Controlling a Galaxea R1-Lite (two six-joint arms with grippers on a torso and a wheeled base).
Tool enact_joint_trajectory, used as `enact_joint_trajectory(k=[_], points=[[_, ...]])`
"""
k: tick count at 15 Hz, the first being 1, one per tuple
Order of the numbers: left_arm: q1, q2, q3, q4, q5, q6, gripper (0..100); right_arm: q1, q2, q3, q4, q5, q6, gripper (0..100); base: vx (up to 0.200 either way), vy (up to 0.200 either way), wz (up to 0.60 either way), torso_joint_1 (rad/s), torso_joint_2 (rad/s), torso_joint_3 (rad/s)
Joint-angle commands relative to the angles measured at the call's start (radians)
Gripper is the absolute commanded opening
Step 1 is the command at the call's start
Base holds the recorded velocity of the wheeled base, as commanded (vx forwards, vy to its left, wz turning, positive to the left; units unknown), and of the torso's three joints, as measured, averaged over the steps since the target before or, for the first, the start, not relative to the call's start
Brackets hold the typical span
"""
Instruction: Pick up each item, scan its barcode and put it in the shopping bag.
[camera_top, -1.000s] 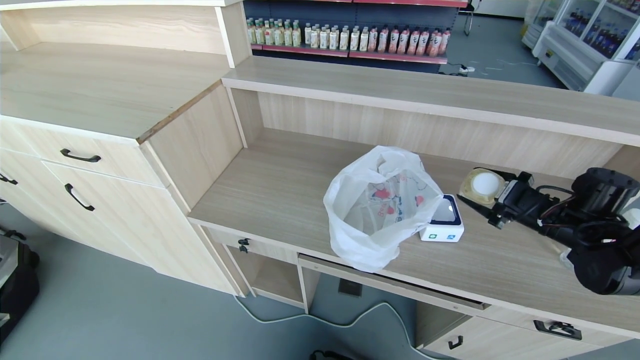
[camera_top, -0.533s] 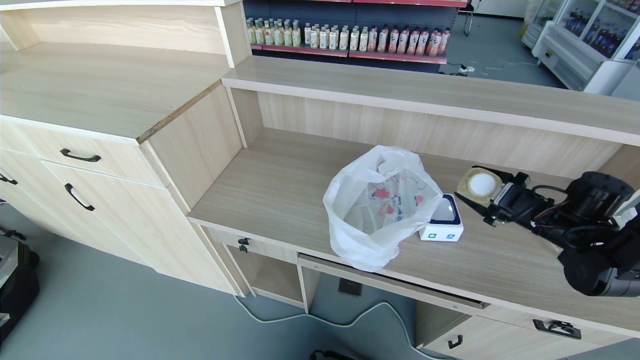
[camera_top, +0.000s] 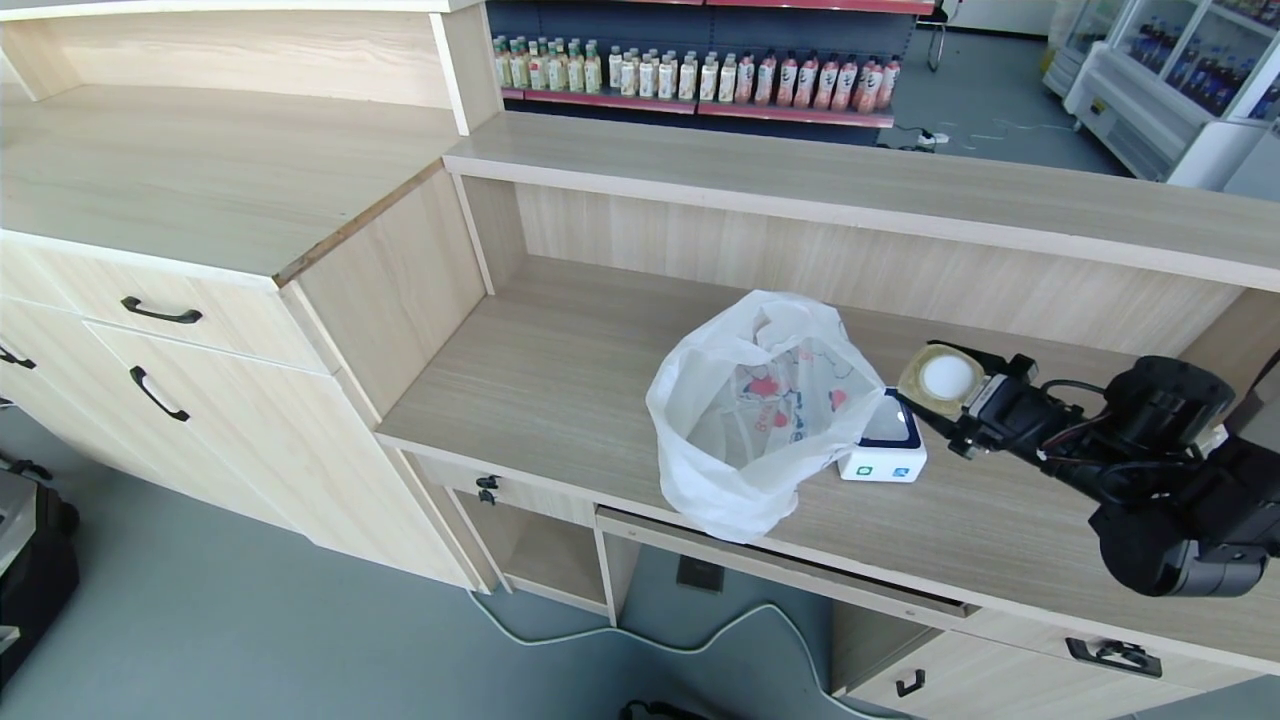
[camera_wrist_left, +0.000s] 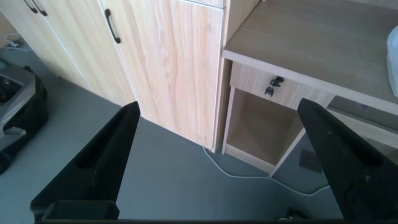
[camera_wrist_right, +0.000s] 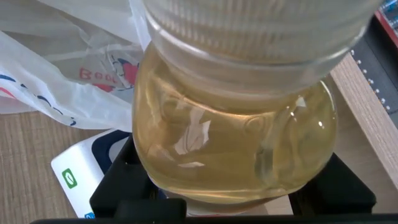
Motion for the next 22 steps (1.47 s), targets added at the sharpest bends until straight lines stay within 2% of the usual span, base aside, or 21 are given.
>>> enact_joint_trajectory(k=[1,22], points=[[0.0,0.0,0.0,0.0,0.001,-0.001,100,0.0,0.007,-0.004,-0.001,0.001,0.0,0,0.0,0.0,0.0,0.0,0.0,0.0],[0.0,0.0,0.0,0.0,0.001,-0.001,100,0.028,0.077,-0.095,-0.001,0.028,0.039,0,0.0,0.0,0.0,0.0,0.0,0.0]])
